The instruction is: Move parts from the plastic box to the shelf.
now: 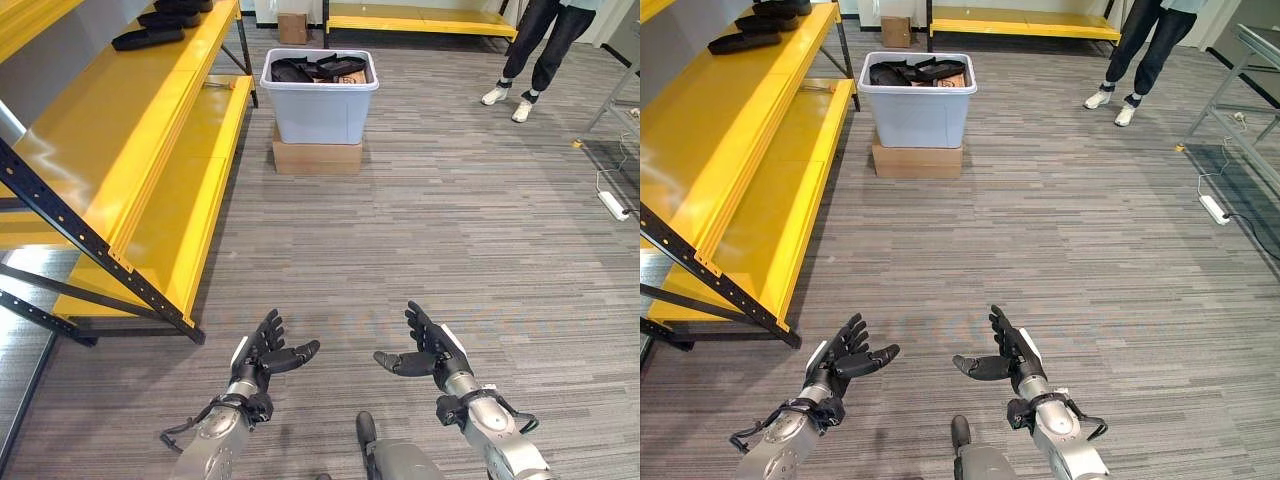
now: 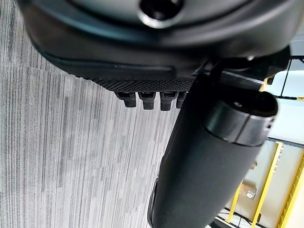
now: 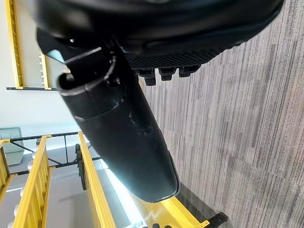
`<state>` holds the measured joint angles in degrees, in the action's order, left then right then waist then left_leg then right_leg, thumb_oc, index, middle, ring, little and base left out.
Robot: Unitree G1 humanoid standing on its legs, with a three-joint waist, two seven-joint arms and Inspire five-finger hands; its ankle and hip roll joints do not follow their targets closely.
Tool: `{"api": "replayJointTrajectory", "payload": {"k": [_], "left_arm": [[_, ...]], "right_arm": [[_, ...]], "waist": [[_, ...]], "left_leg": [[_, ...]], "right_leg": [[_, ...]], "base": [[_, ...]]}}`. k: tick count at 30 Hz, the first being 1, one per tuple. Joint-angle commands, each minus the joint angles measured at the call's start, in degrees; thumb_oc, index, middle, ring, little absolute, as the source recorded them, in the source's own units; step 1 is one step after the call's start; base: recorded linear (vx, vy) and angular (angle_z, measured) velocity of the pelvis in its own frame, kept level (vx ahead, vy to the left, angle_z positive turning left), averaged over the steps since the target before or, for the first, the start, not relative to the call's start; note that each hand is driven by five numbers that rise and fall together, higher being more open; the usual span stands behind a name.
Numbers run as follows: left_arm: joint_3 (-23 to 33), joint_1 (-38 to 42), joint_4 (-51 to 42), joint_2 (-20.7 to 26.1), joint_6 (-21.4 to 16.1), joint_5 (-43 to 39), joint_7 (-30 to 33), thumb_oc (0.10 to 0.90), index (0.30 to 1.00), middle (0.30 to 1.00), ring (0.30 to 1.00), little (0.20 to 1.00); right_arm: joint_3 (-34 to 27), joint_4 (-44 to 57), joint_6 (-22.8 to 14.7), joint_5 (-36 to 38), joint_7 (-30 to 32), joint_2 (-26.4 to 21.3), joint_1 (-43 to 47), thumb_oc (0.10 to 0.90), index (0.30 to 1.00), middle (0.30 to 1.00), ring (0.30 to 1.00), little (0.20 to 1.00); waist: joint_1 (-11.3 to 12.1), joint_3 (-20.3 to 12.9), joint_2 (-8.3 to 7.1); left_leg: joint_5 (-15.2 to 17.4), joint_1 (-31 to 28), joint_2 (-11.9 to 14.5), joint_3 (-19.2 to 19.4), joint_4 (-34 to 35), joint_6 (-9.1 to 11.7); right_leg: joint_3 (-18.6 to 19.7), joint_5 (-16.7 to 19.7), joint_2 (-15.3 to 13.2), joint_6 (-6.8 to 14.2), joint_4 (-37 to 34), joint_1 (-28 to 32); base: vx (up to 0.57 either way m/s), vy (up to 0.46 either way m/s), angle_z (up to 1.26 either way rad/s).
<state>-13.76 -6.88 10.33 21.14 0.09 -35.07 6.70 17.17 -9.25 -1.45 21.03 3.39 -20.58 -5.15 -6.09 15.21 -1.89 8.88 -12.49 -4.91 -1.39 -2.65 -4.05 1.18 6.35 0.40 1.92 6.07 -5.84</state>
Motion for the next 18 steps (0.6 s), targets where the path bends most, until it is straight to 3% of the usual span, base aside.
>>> {"api": "replayJointTrajectory", "payload": {"k": [1, 7, 10, 12, 13, 14, 15, 16, 17, 18], "left_arm": [[1.0, 0.8, -9.3, 0.4, -4.0, 2.5, -1.9, 0.900, 1.000, 1.000, 1.000, 1.000], [1.8, 1.3, -10.4, 0.9, -6.2, 2.2, -2.3, 0.900, 1.000, 1.000, 1.000, 1.000], [1.7, 1.8, -10.1, 0.6, -6.5, 2.6, -0.8, 0.900, 1.000, 1.000, 1.000, 1.000], [1.6, 1.8, -9.5, 0.4, -7.0, 2.5, -0.6, 0.900, 1.000, 1.000, 1.000, 1.000], [1.6, 1.7, -9.4, 0.3, -7.2, 2.4, -0.6, 0.900, 1.000, 1.000, 1.000, 1.000], [1.1, 2.0, -9.1, -0.1, -7.7, 2.5, -0.6, 0.900, 1.000, 1.000, 1.000, 1.000], [1.1, 2.0, -9.1, -0.2, -7.7, 2.5, -0.6, 0.900, 1.000, 1.000, 1.000, 1.000], [0.7, 2.5, -8.8, -0.5, -7.9, 2.4, -0.7, 0.900, 1.000, 1.000, 1.000, 1.000], [0.7, 2.7, -8.6, -0.5, -7.9, 2.5, -0.8, 0.900, 1.000, 1.000, 1.000, 1.000], [0.5, 3.2, -8.3, -0.7, -7.6, 2.8, -0.8, 0.900, 1.000, 1.000, 1.000, 1.000]], "right_arm": [[-1.6, 6.0, -3.8, 2.0, 0.6, -0.2, 2.4, 0.900, 1.000, 1.000, 1.000, 1.000], [-0.8, 5.6, -4.5, 1.4, -1.4, -0.2, 2.7, 0.900, 1.000, 1.000, 1.000, 1.000], [-0.9, 4.6, -5.2, 1.5, -2.4, -0.6, 2.5, 0.900, 1.000, 1.000, 1.000, 1.000], [-1.1, 4.7, -5.3, 1.7, -3.3, -1.1, 2.4, 0.900, 1.000, 1.000, 1.000, 1.000], [-1.2, 4.7, -5.2, 1.6, -3.6, -1.3, 2.3, 0.900, 1.000, 1.000, 1.000, 1.000], [-1.5, 4.4, -4.9, 1.2, -3.7, -2.2, 2.6, 0.900, 1.000, 1.000, 1.000, 1.000], [-1.6, 4.3, -5.0, 1.1, -3.7, -2.4, 2.6, 0.900, 1.000, 1.000, 1.000, 1.000], [-1.7, 4.1, -5.3, 0.9, -3.7, -3.3, 2.8, 0.900, 1.000, 1.000, 1.000, 1.000], [-1.8, 4.0, -5.4, 0.9, -3.6, -3.5, 2.8, 0.900, 1.000, 1.000, 1.000, 1.000], [-1.8, 3.6, -5.5, 1.0, -3.0, -3.5, 2.7, 0.900, 1.000, 1.000, 1.000, 1.000]], "waist": [[-0.2, -0.9, 0.37], [0.3, -0.8, 0.90], [-0.5, -2.0, 1.40], [-1.1, -3.1, 1.67], [-1.4, -3.7, 1.89], [-2.0, -4.8, 2.40], [-2.1, -4.9, 2.42], [-1.9, -4.7, 1.35], [-1.7, -4.6, 0.85], [-1.5, -4.1, -0.30]], "left_leg": [[1.7, 2.6, 0.6, 0.8, -1.2, -2.4], [3.3, 4.2, 1.6, 5.5, -5.4, -2.1], [5.7, 3.8, 1.8, 6.0, -8.7, -1.6], [5.3, 2.8, 1.8, 6.2, -12.6, -0.4], [3.9, 2.4, 1.9, 6.3, -14.4, 0.5], [-4.7, 3.5, 3.5, 8.3, -23.1, 4.4], [-5.7, 4.0, 3.8, 8.7, -24.6, 4.8], [-8.6, 10.8, 5.1, 10.1, -39.5, 5.9], [-9.7, 13.4, 5.3, 10.5, -42.8, 6.1], [-9.6, 18.9, 6.9, 11.9, -50.7, 5.8]], "right_leg": [[-0.2, -3.2, -0.4, 4.3, 4.9, -4.2], [-6.5, -6.2, -2.3, 3.4, 9.3, -5.3], [-6.8, -8.3, -2.3, 1.8, 10.5, -4.5], [-7.0, -9.2, -1.8, 0.5, 9.7, -3.4], [-7.2, -9.6, -1.5, 0.0, 9.2, -3.0], [-7.8, -10.2, -0.7, -1.8, 6.7, -0.8], [-7.9, -10.2, -0.6, -2.1, 6.2, -0.3], [-7.0, -10.6, -1.0, -3.4, 4.5, 2.5], [-6.5, -10.6, -1.3, -3.7, 4.0, 3.3], [-5.7, -10.3, -1.6, -4.1, 2.7, 5.5]], "base": [[0.05, -0.041, -0.07], [0.11, -0.149, -0.30], [0.18, -0.155, -0.17], [0.17, -0.133, -0.06], [0.13, -0.152, 0.06], [0.12, -0.152, 0.18], [0.14, -0.256, 0.33], [0.09, -0.199, 0.55], [0.12, -0.286, 0.64], [0.11, -0.208, 0.42]]}}
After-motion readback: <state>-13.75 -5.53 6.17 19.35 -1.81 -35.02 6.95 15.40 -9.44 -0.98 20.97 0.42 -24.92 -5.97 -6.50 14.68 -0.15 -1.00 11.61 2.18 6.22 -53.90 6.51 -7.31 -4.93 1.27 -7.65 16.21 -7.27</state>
